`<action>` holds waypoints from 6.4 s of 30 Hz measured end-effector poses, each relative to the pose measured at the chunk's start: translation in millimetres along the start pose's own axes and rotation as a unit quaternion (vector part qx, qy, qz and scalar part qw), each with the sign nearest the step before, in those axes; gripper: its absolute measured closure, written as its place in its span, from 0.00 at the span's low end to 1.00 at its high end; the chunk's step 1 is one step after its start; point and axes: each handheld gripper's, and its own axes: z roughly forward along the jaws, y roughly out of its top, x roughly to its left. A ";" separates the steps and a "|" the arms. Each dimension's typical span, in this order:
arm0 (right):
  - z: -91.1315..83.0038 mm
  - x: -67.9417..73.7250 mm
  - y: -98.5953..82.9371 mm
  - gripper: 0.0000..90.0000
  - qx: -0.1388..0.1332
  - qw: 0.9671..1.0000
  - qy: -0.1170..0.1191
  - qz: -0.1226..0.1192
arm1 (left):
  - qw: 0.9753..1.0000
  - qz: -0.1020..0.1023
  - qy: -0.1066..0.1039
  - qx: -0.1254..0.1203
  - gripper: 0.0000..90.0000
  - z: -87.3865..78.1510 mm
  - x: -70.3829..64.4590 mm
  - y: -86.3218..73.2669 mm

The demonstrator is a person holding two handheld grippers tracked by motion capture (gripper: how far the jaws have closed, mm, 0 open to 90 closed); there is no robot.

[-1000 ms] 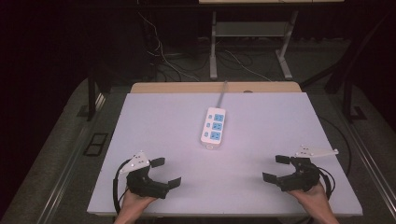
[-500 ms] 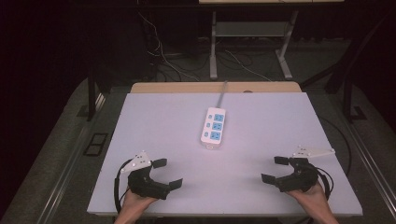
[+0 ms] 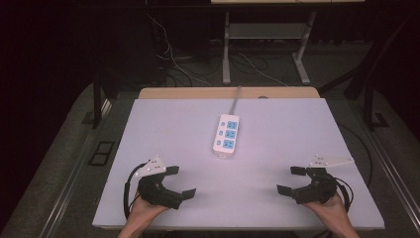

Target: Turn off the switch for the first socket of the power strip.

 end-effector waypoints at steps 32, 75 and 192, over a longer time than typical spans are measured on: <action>-0.2 -0.6 -1.4 0.01 0.007 1.000 -0.006 -0.002 | 0.998 0.026 -0.011 0.049 0.00 21.3 12.6 54.6; -1.5 -0.4 -2.3 0.01 0.013 1.000 -0.014 -0.009 | 0.993 0.075 -0.014 0.090 0.00 55.3 33.0 118.7; -2.2 -0.7 -4.6 0.01 0.020 0.999 -0.014 -0.021 | 0.984 0.058 0.055 0.159 0.99 194.3 128.9 169.0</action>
